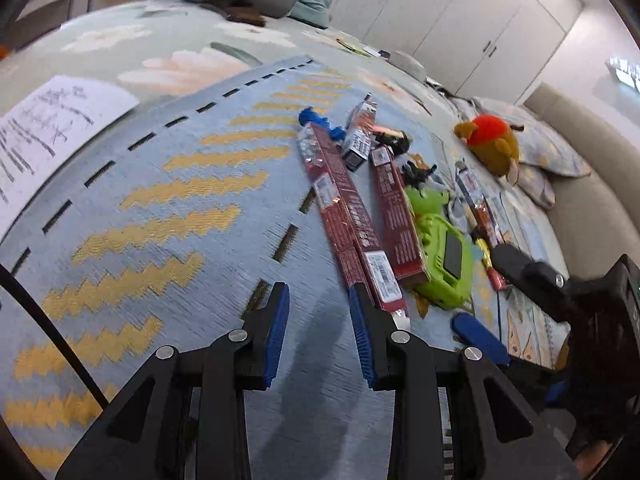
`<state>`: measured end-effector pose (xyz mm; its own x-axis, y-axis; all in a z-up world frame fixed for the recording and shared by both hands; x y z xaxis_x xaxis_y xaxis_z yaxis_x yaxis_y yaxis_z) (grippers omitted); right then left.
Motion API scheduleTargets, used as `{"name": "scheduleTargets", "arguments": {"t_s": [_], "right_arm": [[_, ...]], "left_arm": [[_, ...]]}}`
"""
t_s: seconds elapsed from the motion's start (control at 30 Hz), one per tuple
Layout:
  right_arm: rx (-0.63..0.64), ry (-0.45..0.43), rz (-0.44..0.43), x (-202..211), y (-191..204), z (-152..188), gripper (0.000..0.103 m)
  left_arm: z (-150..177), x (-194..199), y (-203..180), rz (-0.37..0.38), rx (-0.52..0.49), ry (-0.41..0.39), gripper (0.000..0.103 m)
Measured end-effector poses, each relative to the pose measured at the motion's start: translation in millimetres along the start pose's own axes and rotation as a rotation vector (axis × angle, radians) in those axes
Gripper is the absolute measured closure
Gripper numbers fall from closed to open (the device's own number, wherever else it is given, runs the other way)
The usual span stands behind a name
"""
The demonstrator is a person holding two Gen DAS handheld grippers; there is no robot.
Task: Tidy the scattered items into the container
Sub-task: 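Grasp a long red box with the right tool while the left tool grasps a small red box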
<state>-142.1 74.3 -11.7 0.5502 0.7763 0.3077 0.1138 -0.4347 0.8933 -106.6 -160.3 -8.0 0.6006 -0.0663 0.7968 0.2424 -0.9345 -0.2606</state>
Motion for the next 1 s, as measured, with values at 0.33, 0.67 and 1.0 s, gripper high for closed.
{"name": "scheduleTargets", "arguments": {"t_s": [0.33,0.67,1.0], "right_arm": [[0.021,0.113,0.107,-49.4,8.2,-5.8,0.053],[0.179,0.205,0.327,-94.4,37.7,-9.4,0.066],[0.14,0.195,0.187,-39.2,27.3,10.1,0.086]], "left_arm": [[-5.1,-11.3,-17.0,0.069,0.019,0.018,0.074],[-5.9,-18.3,-14.0,0.041,0.089,-0.015,0.086],[5.1,12.6,-20.7,0.0,-0.03,-0.062,0.089]]}}
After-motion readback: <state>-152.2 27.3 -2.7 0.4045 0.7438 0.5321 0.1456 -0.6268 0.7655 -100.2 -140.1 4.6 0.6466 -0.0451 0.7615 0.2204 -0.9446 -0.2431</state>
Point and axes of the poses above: each gripper's, at about its wrist camera, not at the fingertips, and x roughly against the way its jaws point, y to its left, z to its underside, the point moved 1 cm from there along -x, roughly the way its jaws point, and after that the axes turned 13 degrees about -z, right-handed, at the moved point
